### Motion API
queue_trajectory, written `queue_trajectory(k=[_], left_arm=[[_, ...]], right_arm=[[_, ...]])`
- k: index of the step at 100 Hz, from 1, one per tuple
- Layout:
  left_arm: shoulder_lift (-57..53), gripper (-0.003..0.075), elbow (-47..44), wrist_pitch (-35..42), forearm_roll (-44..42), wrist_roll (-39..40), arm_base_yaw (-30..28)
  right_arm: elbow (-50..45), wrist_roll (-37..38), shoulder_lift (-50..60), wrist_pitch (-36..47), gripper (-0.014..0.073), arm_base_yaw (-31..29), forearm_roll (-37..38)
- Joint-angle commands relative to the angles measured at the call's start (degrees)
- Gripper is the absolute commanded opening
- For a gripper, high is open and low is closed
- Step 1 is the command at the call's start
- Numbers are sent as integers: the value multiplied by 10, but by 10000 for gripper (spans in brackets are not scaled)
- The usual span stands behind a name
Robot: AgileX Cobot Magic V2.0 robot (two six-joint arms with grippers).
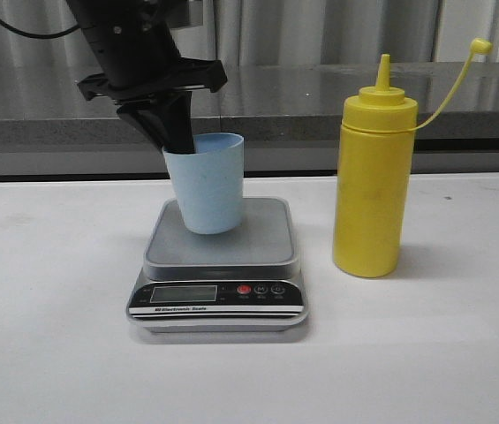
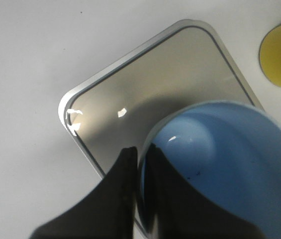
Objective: Pour seasoning into cup on scale with both arms
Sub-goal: 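Carry the cup over the scale and lower it onto the platform, then open the left gripper and lift it away from the cup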
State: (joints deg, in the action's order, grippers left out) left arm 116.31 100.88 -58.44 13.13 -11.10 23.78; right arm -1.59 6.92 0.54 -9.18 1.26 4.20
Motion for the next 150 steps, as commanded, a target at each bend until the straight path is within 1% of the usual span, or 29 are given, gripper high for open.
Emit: queue_trajectory(k=[1,78,83,92,93,94,99,106,135,142,150], left_arm=[[-32,-20,18,15,11,1,4],[-32,-17,18,7,12,-1,4],[-32,-8,18,6,12,-1,4],[-32,44,18,5,13,-1,4],[-32,64,18,3,13,-2,4],[-32,64,18,3,13,-2,4],[-32,114,18,2,13,-7,4],[-32,210,18,-1,16,-10,4],[-32,485,18,-6,16,-12,4],[-32,531,21,-7,16,-12,4],[-37,546,22,-8,16,-12,4]], right_arm=[[10,-4,11,47,-68,-4,1],[10,-4,11,47,-68,-4,1],[10,-4,11,47,-68,-4,1],[10,-4,11,47,-68,-4,1],[10,-4,11,47,-68,-4,1],[10,-4,11,47,-68,-4,1],[10,-4,11,47,-68,-4,1],[10,-4,11,47,-68,-4,1],[10,-4,11,47,-68,-4,1],[10,-4,11,47,-68,-4,1],[10,-4,11,47,-68,-4,1]])
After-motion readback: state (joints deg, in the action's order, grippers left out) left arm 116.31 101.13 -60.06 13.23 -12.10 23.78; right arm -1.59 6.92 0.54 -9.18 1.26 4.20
